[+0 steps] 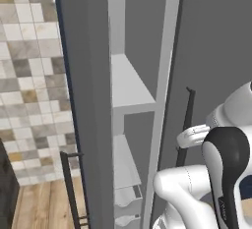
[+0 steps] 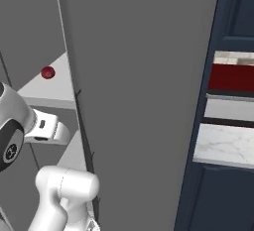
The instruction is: Take the broccoli, pear, and lemon from the freezer and place them in the bowl on the counter.
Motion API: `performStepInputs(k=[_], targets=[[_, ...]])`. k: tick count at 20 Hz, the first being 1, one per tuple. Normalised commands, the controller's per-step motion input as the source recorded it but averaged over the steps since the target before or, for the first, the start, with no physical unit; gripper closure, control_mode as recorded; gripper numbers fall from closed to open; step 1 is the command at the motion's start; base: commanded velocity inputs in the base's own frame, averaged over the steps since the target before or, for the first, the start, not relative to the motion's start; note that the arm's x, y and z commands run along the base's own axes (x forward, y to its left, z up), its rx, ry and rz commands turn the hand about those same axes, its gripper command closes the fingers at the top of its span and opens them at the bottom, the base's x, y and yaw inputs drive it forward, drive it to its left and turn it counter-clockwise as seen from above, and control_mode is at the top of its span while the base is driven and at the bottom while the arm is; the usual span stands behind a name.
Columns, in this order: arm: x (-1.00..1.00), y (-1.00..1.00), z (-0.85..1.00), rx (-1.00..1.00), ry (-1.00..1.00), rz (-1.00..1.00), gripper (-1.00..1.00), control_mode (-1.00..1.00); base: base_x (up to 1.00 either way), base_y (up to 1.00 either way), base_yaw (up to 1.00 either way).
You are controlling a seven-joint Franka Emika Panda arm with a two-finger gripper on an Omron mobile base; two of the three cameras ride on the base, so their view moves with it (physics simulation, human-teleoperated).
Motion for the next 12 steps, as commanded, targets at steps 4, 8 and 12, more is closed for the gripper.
performStepInputs(k=[4, 8, 12], targets=[[0.00, 0.00, 0.00, 0.00, 0.00, 0.00, -1.00, 1.00, 0.49, 0.01, 0.01], [0.00, 0.00, 0.00, 0.00, 0.00, 0.00, -1.00, 1.00, 0.41, 0.24, 0.01], [0.00, 0.00, 0.00, 0.00, 0.00, 0.00, -1.00, 1.00, 0.16, 0.58, 0.04]])
